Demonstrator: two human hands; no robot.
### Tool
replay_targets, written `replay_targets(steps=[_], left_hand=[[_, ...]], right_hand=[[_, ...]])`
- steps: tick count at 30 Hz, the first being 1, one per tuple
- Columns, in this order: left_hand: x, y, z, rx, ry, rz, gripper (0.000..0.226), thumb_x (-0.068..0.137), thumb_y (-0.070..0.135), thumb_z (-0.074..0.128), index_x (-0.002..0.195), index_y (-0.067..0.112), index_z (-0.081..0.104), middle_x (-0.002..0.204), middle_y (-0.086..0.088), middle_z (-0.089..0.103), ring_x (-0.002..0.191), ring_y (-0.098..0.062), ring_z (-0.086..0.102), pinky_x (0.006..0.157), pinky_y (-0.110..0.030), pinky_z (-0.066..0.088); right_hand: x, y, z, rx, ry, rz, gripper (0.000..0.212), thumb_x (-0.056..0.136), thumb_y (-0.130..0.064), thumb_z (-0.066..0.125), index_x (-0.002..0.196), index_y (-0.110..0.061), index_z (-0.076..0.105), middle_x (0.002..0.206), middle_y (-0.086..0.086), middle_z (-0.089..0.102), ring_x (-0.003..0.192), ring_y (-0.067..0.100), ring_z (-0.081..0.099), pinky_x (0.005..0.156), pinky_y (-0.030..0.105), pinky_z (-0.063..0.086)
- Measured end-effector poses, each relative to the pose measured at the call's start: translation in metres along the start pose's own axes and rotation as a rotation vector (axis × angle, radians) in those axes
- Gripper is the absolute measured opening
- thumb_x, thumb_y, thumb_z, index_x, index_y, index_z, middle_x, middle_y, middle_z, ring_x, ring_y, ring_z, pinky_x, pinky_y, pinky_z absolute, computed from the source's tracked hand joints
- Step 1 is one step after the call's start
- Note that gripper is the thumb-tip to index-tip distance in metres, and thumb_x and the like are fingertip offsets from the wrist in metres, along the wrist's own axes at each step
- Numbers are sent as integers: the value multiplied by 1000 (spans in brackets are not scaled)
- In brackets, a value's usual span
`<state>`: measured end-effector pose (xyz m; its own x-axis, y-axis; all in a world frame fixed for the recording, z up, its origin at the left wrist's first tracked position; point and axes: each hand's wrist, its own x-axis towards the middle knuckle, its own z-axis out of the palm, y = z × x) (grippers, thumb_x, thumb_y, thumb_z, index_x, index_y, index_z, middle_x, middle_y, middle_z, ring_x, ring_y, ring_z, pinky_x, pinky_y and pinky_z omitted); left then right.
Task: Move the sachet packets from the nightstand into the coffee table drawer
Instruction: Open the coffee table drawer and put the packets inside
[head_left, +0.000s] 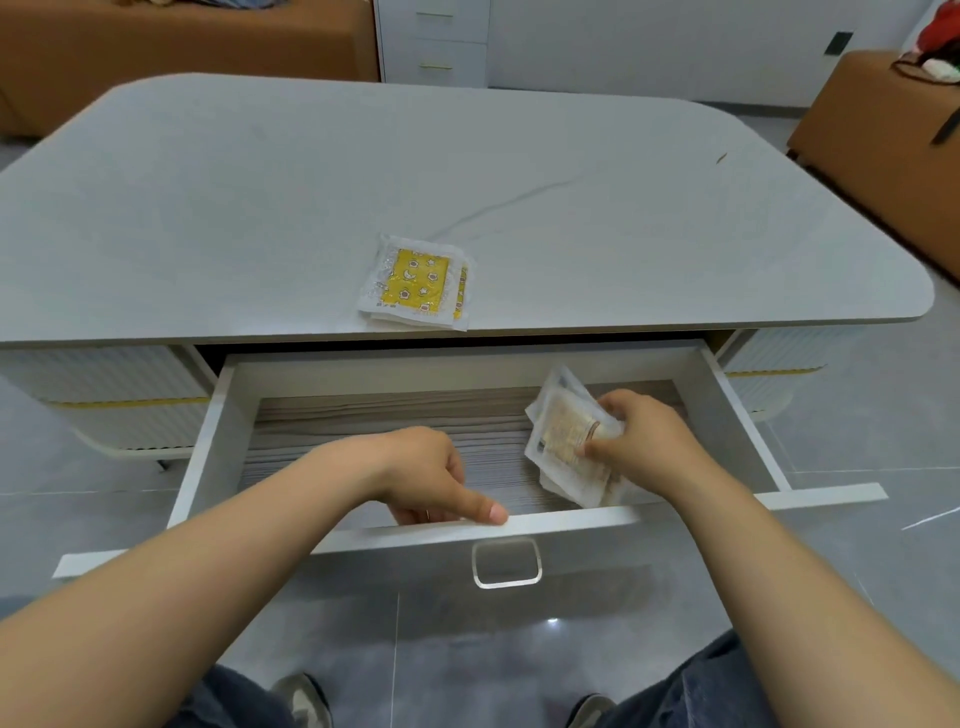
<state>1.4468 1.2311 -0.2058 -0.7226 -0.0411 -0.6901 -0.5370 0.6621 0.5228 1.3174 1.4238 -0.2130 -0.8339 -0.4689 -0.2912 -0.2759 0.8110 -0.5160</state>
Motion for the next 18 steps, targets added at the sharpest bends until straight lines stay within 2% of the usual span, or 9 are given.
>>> replay_targets(steps=[1,3,5,8,10,12,13,15,18], left_hand=[[-1,0,-4,-18,24,9,46,74,56,71,72,11,68,70,1,68,64,-13,64,65,-23,57],[-4,2,-19,-13,175,50,41,75,50,73,81,9,71,74,0,72,68,-13,66,68,-26,58],[-7,5,-37,10,408,101,31,72,42,78,78,13,70,66,6,66,65,-10,60,61,-24,50],[-9,10,-57,-79,718,142,26,74,40,76,73,16,67,61,9,56,60,-8,51,55,-22,37],[-4,11,-68,-69,924,150,26,77,41,72,78,17,65,70,7,58,68,-12,54,58,-25,36],[5,11,-79,20,1108,115,31,77,44,70,91,16,64,90,1,61,87,-19,56,68,-29,39],[10,10,-85,73,1161,79,39,77,46,69,101,15,62,102,-4,59,98,-24,55,75,-31,41],[21,7,-95,112,1159,-31,60,77,52,68,118,11,54,118,-12,51,113,-32,47,88,-37,40],[39,-4,-102,41,1049,-186,76,73,64,65,120,7,47,121,-16,49,116,-35,45,86,-37,37]], right_hand=[[1,1,0,4,14,11,49,79,-21,74,124,-16,55,120,5,62,108,22,59,85,35,50],[2,2,0,13,67,11,62,79,-27,75,134,-14,49,131,6,57,118,23,55,91,34,47],[3,0,0,3,110,-14,57,82,-29,72,133,-15,51,128,5,59,115,21,56,90,32,47],[2,-5,2,-46,106,-73,41,84,-25,69,123,-19,57,115,-1,64,101,15,59,84,32,51],[0,-8,4,-92,84,-116,38,83,-24,68,120,-21,58,111,-3,63,97,14,59,83,33,52],[-3,-10,6,-164,69,-170,40,84,-23,66,123,-23,57,115,-3,63,103,14,58,87,33,51],[-3,-11,7,-209,70,-202,41,84,-23,65,124,-24,56,117,-3,62,107,15,57,88,32,50],[-5,-13,9,-278,68,-250,41,85,-23,63,125,-24,55,121,-3,60,112,17,54,89,29,46],[-7,-11,10,-305,42,-268,41,84,-25,62,125,-26,55,123,-4,59,116,17,52,90,29,43]])
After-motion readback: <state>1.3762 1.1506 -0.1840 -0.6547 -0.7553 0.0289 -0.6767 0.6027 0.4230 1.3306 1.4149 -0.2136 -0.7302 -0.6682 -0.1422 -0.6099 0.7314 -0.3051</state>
